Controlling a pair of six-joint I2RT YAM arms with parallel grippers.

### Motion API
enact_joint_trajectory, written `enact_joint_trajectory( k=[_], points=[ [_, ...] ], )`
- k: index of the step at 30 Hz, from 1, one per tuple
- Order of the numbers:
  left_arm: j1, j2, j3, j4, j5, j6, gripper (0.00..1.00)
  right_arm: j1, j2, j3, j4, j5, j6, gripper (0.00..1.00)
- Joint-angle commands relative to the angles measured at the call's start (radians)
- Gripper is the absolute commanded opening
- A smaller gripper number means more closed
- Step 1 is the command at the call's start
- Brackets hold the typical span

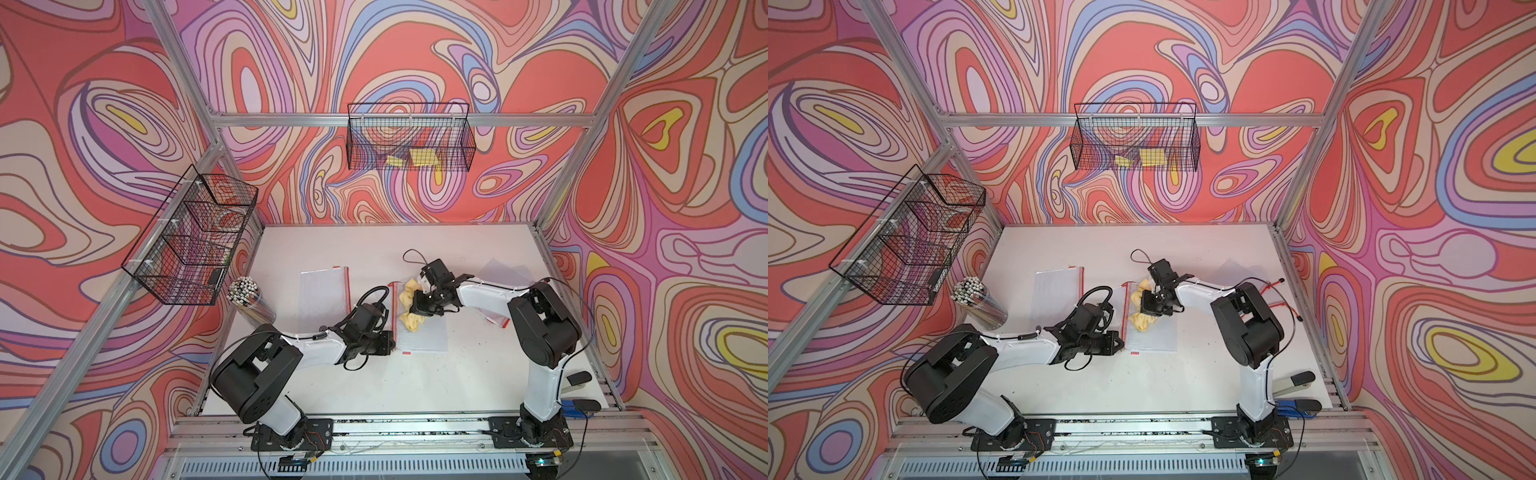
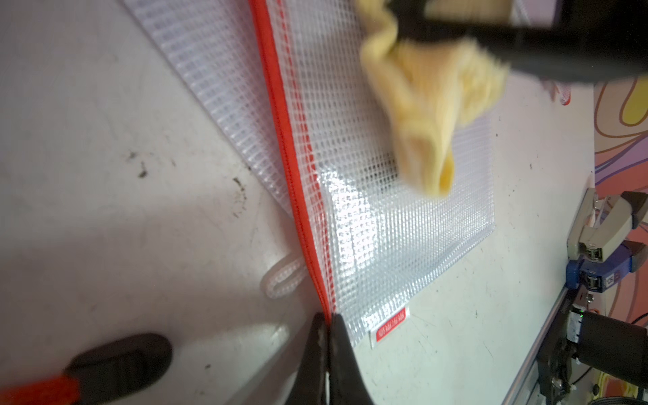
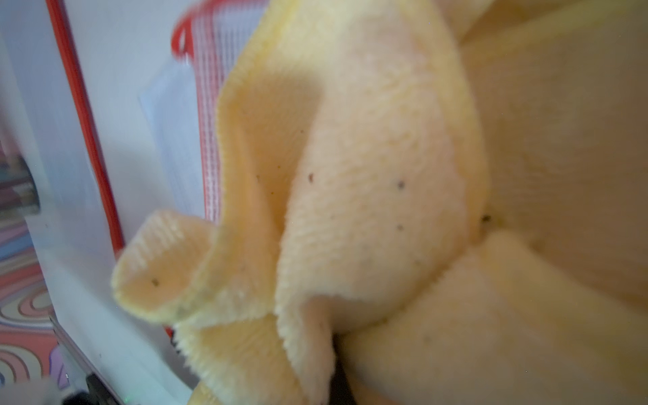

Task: Wipe the document bag
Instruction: Wipe the dirt from the document bag, then adjust the document bag.

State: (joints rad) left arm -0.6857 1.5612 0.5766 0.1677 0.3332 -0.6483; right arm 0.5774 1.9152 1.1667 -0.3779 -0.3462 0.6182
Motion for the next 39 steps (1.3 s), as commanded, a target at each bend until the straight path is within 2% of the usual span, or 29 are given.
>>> enact_joint_trajectory(
  k=[1, 3, 7, 15, 20, 23, 29, 34, 39],
  points=[
    [0.002, 0.029, 0.003, -0.067, -0.017, -0.002, 0.0, 0.033, -0.064, -0.127, -0.001, -0.018, 0.088, 0.0],
    [0.002, 0.024, 0.004, -0.071, -0.019, 0.0, 0.0, 0.031, -0.098, -0.175, -0.002, 0.004, 0.1, 0.0],
    [0.002, 0.018, 0.005, -0.085, -0.019, 0.007, 0.0, -0.012, -0.096, -0.154, -0.074, 0.093, 0.033, 0.0],
    [0.002, -0.046, -0.014, -0.123, -0.06, 0.005, 0.0, -0.25, -0.045, -0.114, -0.144, 0.107, -0.112, 0.0],
    [0.003, -0.174, 0.036, -0.279, -0.127, 0.025, 0.0, -0.264, -0.115, -0.073, -0.172, 0.082, -0.134, 0.0],
    [0.007, -0.285, 0.104, -0.417, -0.188, 0.047, 0.0, -0.264, -0.186, -0.043, -0.184, 0.079, -0.123, 0.0],
    [0.009, -0.403, 0.329, -0.872, -0.385, 0.126, 0.0, -0.264, -0.258, -0.035, -0.2, 0.089, -0.123, 0.0],
    [0.009, -0.33, 0.607, -1.257, -0.588, 0.182, 0.0, -0.264, -0.287, -0.091, -0.166, 0.075, -0.108, 0.0],
    [0.005, -0.151, 0.873, -1.513, -0.693, 0.235, 0.0, -0.264, -0.307, -0.134, -0.138, 0.062, -0.091, 0.0]
  ],
)
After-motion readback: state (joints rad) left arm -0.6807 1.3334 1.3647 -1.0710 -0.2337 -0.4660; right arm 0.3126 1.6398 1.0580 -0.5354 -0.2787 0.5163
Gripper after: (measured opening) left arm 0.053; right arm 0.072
